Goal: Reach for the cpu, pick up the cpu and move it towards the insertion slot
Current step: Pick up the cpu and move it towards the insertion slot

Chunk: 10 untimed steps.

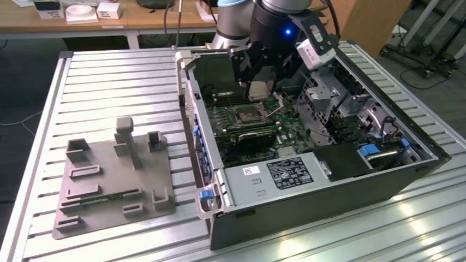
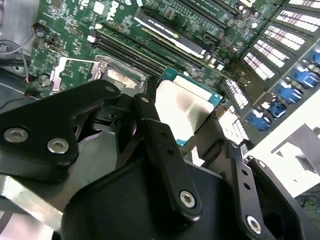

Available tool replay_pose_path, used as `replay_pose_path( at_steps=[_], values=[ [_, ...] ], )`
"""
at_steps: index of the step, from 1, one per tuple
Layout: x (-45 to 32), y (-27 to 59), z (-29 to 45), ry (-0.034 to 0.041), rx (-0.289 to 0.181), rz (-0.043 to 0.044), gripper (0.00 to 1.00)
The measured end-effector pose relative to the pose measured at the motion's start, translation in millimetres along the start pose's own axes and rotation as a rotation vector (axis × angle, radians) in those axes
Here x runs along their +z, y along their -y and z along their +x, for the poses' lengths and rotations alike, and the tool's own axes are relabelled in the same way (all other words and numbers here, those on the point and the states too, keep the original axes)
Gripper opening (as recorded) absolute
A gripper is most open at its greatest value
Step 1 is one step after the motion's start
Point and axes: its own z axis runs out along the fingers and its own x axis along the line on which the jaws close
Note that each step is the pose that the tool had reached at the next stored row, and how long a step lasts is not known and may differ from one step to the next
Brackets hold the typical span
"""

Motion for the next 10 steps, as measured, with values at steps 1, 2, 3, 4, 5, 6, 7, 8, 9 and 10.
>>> replay_pose_path(
  at_steps=[1, 2, 3, 4, 5, 6, 7, 8, 9, 10],
  values=[
    [0.2, -1.6, -1.6, 0.0, 0.0, 0.0001, 0.55],
    [0.5, -3.6, -2.8, 0.0, 0.0, 0.0001, 0.55],
    [0.8, -5.8, -3.9, 0.0, 0.0, 0.0, 0.55],
    [1.1, -8.1, -5.0, 0.0, 0.0, 0.0, 0.55],
    [1.4, -10.3, -6.1, 0.0, 0.0, 0.0001, 0.55],
    [1.7, -12.6, -7.3, 0.0, 0.0, 0.0, 0.55],
    [2.0, -14.5, -8.5, 0.0, 0.0, 0.0001, 0.55],
    [2.2, -15.9, -9.8, 0.0, 0.0, 0.0001, 0.55],
    [2.4, -16.9, -11.3, 0.0, 0.0, 0.0001, 0.55],
    [2.6, -17.8, -12.7, 0.0, 0.0, 0.0, 0.55]
  ],
)
